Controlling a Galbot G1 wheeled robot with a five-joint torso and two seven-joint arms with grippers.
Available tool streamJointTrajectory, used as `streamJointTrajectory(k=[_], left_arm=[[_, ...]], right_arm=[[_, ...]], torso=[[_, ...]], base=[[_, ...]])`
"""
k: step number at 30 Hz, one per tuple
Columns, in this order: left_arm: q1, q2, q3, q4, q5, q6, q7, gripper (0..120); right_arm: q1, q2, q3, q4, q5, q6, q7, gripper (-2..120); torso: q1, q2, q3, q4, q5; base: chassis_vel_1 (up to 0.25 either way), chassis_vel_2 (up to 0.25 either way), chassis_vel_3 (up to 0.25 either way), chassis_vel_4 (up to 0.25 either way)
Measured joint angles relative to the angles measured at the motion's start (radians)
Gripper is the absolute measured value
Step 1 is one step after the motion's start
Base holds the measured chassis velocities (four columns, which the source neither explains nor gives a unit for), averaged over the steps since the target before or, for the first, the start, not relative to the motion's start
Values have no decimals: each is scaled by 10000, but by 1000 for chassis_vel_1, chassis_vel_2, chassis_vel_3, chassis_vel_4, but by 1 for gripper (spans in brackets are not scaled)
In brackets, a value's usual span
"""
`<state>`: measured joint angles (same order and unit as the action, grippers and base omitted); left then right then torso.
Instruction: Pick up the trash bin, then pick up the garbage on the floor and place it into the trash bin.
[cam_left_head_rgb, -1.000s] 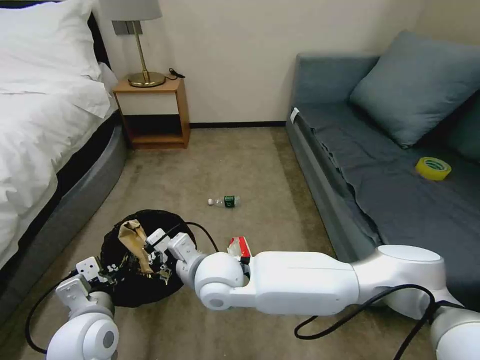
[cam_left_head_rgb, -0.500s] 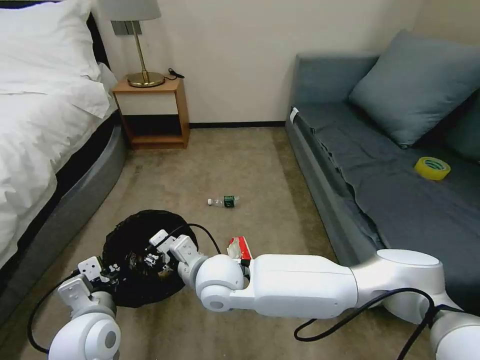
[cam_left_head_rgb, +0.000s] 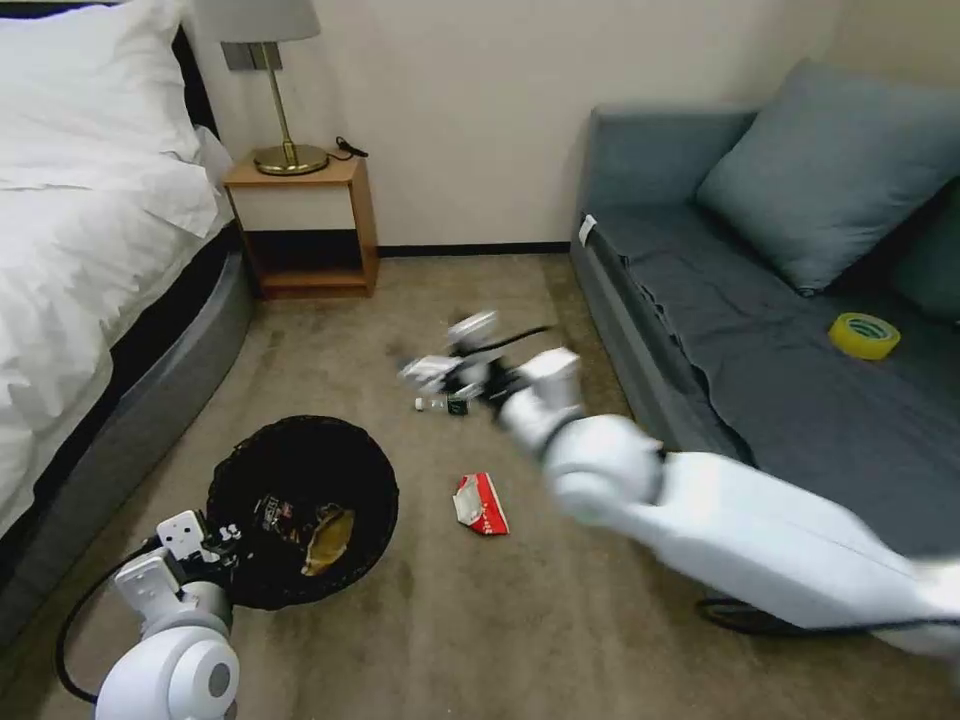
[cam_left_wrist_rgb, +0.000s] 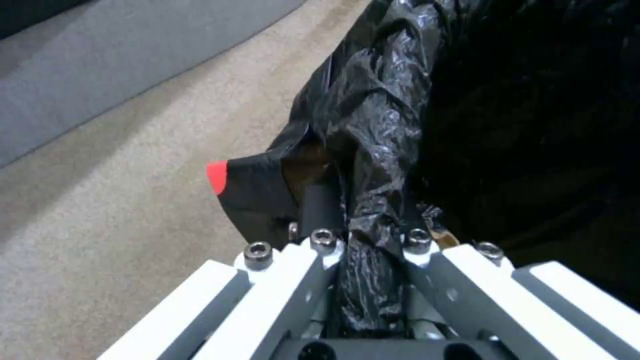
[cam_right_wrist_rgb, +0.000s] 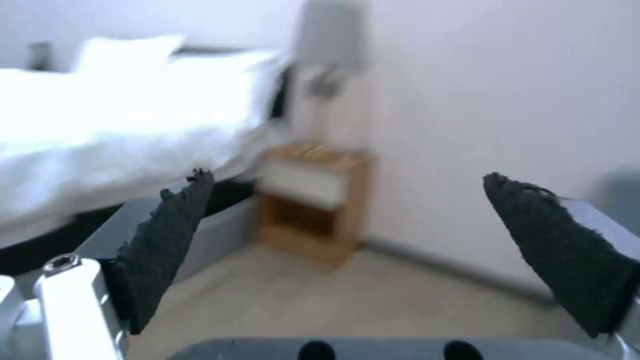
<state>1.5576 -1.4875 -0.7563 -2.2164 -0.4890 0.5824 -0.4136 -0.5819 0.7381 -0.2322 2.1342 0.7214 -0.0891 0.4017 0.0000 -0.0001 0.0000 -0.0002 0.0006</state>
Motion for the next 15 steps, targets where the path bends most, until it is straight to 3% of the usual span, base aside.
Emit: streamJointTrajectory(k=[2,4,5,9,10,14,15], left_arm=[[0,14,-2,21,15,-78,60,3],[-41,28,-10,33,77,-178,152,3],[-41,28,-10,33,77,-178,152,3],[-76,69,-88,18,140,-266,213,3],[-76,69,-88,18,140,-266,213,3],[-29,80,-150,-71,140,-313,219,3],[-29,80,-150,-71,140,-313,219,3]], right_arm=[[-1880,-185,1879,642,-900,-23,180,100],[-3955,208,3664,1190,-1588,-347,583,100],[-3955,208,3664,1190,-1588,-347,583,100],[-7263,1635,5922,1870,-3389,-231,634,100],[-7263,1635,5922,1870,-3389,-231,634,100],[-9079,3540,6216,2255,-5365,309,430,100],[-9079,3540,6216,2255,-5365,309,430,100]], torso=[[0,0,-1,1,-6],[0,0,0,-1,3],[0,0,0,-1,3],[0,1,-1,-2,0],[0,1,-1,-2,0],[0,0,-2,1,-8],[0,0,-2,1,-8]], base=[[0,0,0,0],[0,0,0,0],[0,0,0,0],[0,0,0,0],[0,0,0,0],[0,0,0,0],[0,0,0,0]])
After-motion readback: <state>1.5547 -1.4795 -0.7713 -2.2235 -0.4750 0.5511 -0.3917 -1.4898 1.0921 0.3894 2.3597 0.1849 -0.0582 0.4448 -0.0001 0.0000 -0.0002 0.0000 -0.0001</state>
